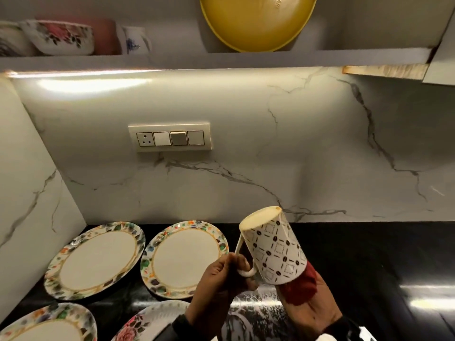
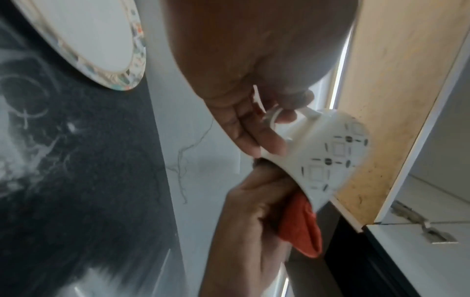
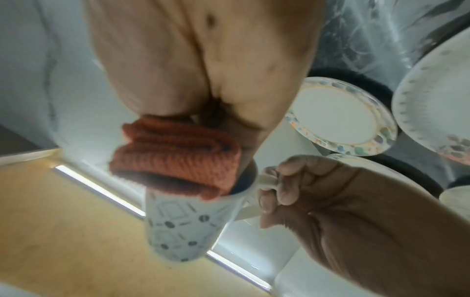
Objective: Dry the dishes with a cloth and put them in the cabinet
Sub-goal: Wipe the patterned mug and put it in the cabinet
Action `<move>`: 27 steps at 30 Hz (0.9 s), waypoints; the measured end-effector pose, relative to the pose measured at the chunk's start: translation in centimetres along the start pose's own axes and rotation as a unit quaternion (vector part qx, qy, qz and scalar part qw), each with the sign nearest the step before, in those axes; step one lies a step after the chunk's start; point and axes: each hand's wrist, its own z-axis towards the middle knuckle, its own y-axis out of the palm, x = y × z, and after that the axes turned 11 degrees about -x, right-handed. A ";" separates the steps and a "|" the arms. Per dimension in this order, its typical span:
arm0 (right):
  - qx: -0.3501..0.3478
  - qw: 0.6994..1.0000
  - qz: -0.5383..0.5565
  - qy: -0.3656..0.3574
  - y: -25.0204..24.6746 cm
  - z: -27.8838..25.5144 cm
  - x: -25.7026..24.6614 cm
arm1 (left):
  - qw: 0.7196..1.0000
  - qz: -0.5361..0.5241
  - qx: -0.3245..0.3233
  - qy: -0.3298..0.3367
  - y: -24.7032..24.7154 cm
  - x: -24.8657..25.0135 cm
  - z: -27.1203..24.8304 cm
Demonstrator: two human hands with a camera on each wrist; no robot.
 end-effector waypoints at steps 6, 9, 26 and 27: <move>0.130 0.976 0.025 0.175 0.4 -0.8 -1.9 | 0.991 0.018 0.121 0.060 0.0 1.8 0.2; 0.186 0.968 -0.036 0.164 -1.6 -0.5 -3.0 | 0.981 0.108 0.146 0.070 -1.0 3.1 0.6; -0.139 0.579 -0.803 0.019 1.1 0.3 3.0 | 0.963 0.260 0.071 -0.003 -2.0 2.9 1.6; -0.148 0.564 -0.812 0.015 0.7 0.3 2.1 | 0.957 0.285 0.057 -0.005 -2.5 2.9 1.4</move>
